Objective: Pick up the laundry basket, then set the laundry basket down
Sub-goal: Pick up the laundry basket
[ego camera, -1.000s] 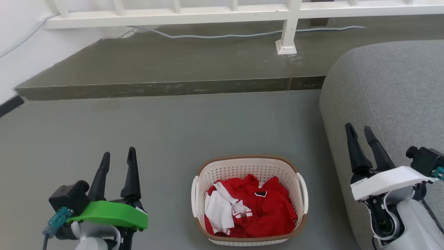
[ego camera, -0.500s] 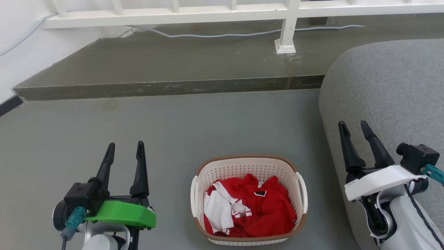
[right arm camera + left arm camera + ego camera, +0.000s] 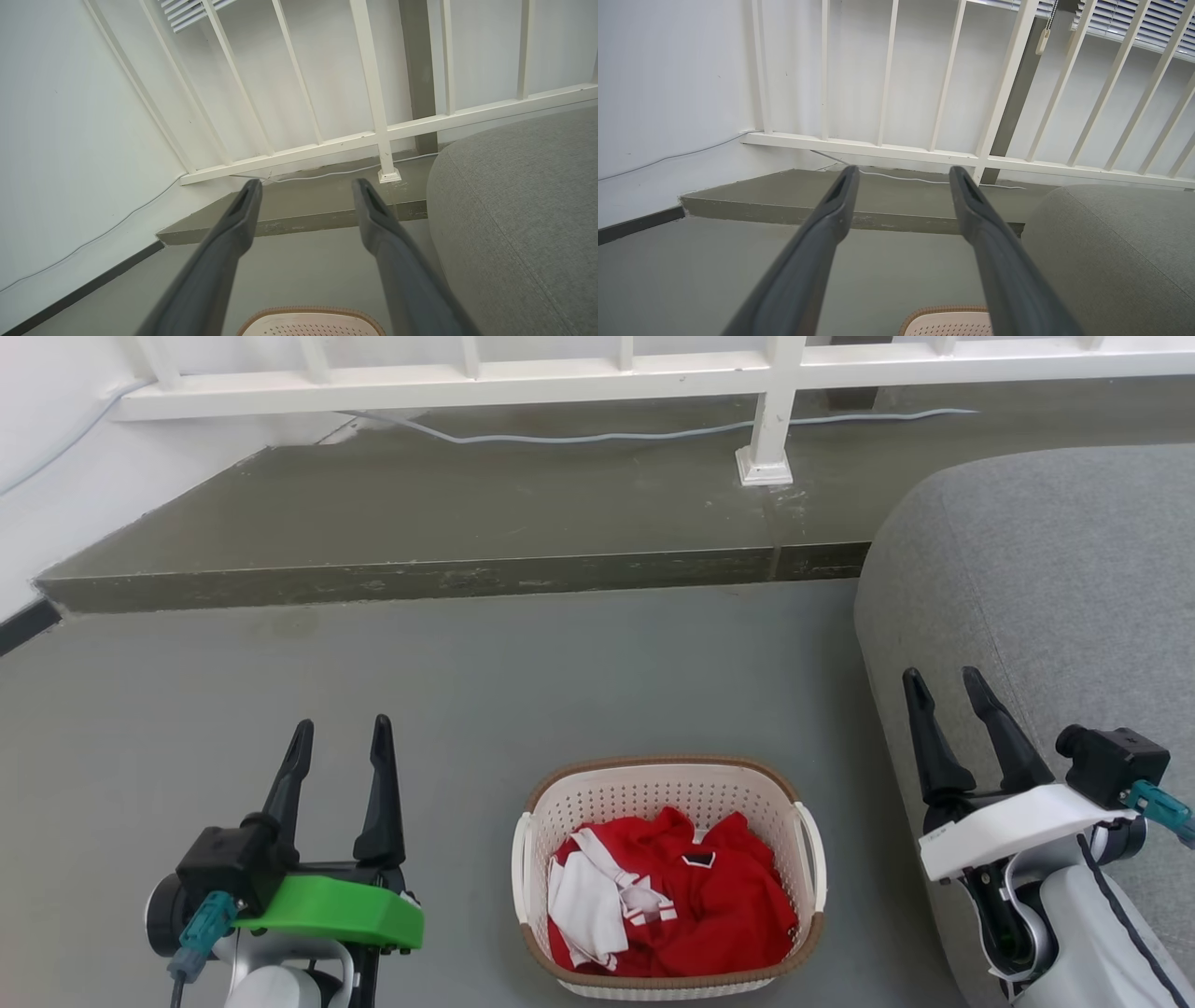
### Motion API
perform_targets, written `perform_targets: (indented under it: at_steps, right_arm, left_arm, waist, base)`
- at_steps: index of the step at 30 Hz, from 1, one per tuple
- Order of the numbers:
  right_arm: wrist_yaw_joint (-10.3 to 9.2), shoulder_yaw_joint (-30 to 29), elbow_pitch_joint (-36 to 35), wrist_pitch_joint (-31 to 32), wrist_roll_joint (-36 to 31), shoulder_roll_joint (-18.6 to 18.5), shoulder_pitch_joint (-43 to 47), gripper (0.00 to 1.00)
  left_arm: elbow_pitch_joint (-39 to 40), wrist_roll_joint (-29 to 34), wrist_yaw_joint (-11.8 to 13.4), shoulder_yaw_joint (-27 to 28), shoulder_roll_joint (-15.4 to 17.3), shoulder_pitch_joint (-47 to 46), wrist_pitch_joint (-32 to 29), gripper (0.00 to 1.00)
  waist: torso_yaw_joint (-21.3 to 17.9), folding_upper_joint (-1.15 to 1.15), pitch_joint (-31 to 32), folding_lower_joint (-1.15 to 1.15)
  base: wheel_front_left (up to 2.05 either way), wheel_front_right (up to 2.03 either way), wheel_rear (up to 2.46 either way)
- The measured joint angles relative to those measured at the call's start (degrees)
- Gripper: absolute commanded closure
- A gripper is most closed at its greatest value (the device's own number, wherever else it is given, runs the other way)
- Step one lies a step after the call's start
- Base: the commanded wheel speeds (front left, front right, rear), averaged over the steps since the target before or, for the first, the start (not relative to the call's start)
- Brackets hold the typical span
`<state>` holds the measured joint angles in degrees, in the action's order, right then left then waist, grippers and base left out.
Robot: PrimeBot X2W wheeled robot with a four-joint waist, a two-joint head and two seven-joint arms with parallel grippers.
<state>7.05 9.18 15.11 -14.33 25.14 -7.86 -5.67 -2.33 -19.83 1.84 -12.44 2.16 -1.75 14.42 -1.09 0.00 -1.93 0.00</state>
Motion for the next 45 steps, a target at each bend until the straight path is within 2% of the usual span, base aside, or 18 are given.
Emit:
perform_targets:
  at_steps: [18,29,45]
  right_arm:
    - [0.01,-2.2,0.0,0.0,-0.5,-1.0,-0.9,0.00]
    - [0.01,-1.8,0.5,0.0,-0.2,-3.3,-2.9,0.00]
    - [0.01,0.3,6.7,0.0,3.1,-5.3,-9.6,0.00]
  left_arm:
    - [2.1,-0.6,0.8,-2.1,0.1,-0.6,0.0,0.00]
    - [2.4,-0.6,1.5,-4.9,0.1,-5.2,0.0,0.00]
    - [-6.2,-0.7,1.8,-7.9,0.1,-14.1,0.0,0.00]
  waist:
    - [-0.8,0.00,-4.2,0.00]
    - [-1.2,0.00,-11.4,0.00]
    - [-0.9,0.00,-23.6,0.00]
  base:
    - [0.00,0.00,0.00]
    - [0.00,0.00,0.00]
    - [0.00,0.00,0.00]
